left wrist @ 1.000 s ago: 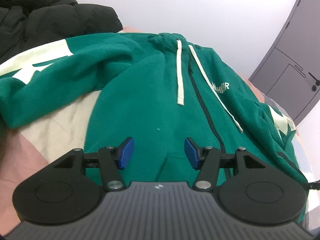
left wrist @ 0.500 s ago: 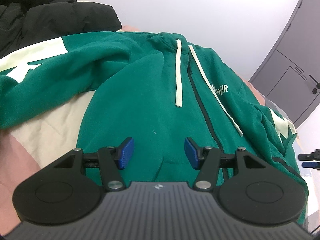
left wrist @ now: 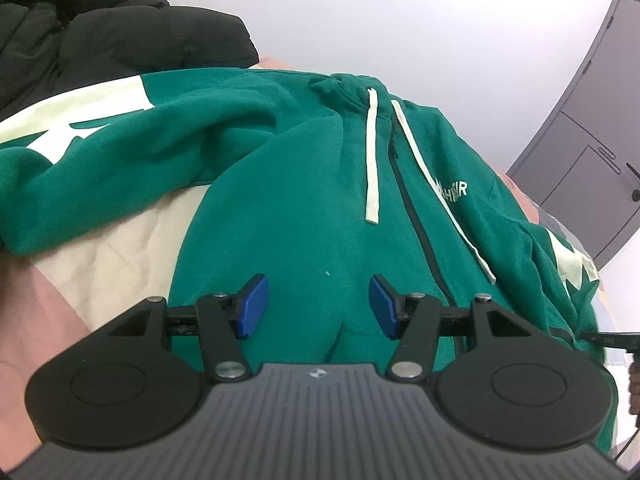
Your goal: Fold large clothes
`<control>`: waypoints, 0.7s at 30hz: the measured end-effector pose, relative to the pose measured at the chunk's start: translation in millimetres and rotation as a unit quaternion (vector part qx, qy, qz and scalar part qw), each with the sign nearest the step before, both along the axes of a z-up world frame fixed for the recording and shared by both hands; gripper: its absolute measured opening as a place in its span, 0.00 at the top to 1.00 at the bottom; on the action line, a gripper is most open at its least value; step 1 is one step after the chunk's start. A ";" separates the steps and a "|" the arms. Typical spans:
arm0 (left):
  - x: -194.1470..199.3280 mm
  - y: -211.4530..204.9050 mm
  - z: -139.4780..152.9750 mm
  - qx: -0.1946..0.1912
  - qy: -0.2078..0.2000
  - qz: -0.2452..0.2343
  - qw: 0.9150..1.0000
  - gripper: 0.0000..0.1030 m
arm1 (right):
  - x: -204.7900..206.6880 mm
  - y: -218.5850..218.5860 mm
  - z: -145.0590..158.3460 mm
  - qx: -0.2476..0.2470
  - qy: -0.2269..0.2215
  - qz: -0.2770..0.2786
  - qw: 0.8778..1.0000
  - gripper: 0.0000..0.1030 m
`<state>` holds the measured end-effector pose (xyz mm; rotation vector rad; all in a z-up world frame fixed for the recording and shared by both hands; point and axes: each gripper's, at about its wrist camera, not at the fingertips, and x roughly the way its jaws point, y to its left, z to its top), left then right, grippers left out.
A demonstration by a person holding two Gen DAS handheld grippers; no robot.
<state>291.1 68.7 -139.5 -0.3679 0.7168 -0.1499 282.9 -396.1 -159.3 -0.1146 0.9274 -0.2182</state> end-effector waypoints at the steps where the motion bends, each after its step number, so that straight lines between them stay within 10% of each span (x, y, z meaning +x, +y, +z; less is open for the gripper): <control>1: 0.5 0.0 -0.4 0.000 0.001 0.000 1.000 0.40 | -3.2 -6.1 2.1 -0.014 0.000 0.002 1.000 0.84; 21: 0.4 -9.7 -4.8 0.050 0.001 0.013 0.999 0.40 | -45.2 -186.6 124.2 -0.010 -0.158 -0.117 0.980 0.92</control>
